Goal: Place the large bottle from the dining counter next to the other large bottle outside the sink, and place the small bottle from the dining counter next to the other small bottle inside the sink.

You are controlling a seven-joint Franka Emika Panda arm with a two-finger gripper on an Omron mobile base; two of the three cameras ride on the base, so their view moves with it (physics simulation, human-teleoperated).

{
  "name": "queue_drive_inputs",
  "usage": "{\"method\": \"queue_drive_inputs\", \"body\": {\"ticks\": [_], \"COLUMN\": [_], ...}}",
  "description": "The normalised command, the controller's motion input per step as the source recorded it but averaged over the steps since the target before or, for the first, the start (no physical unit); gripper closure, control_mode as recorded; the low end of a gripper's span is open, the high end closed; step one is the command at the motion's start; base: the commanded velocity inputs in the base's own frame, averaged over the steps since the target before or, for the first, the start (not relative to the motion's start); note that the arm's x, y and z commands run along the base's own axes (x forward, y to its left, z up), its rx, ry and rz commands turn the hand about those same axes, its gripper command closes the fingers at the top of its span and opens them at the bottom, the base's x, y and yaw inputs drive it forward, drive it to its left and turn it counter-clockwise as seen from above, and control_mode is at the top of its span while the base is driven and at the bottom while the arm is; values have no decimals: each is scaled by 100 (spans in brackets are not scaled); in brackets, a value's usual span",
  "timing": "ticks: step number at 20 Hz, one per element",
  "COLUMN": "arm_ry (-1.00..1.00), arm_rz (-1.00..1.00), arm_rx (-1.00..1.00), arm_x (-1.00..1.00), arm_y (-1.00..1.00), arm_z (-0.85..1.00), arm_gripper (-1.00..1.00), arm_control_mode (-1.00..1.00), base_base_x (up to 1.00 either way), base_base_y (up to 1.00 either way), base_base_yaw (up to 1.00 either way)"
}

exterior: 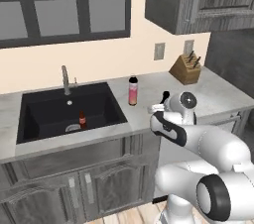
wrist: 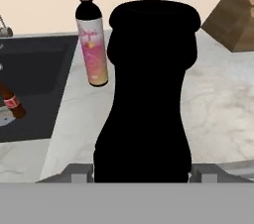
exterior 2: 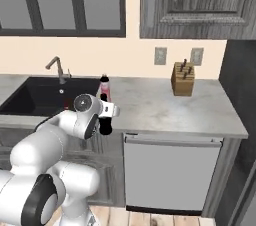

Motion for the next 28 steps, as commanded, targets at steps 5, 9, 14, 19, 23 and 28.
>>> {"method": "queue_drive_inputs", "body": {"ticks": [5,9,14,19,23,28], "arm_ry": [0,0,0,0,0,0], "arm_rz": [0,0,0,0,0,0], "arm_rx": [0,0,0,0,0,0], "arm_x": [0,0,0,0,0,0], "arm_y": [0,0,0,0,0,0], "arm_z": [0,0,0,0,0,0], "arm_gripper": [100,100,100,100,100,100], "arm_control_mode": [100,100,100,100,100,100], "base_base_x": [23,26,42,45,29,24], "base_base_y": [49,34,23,23,29,20], "base_base_yaw": [9,2,0,0,0,0]}}
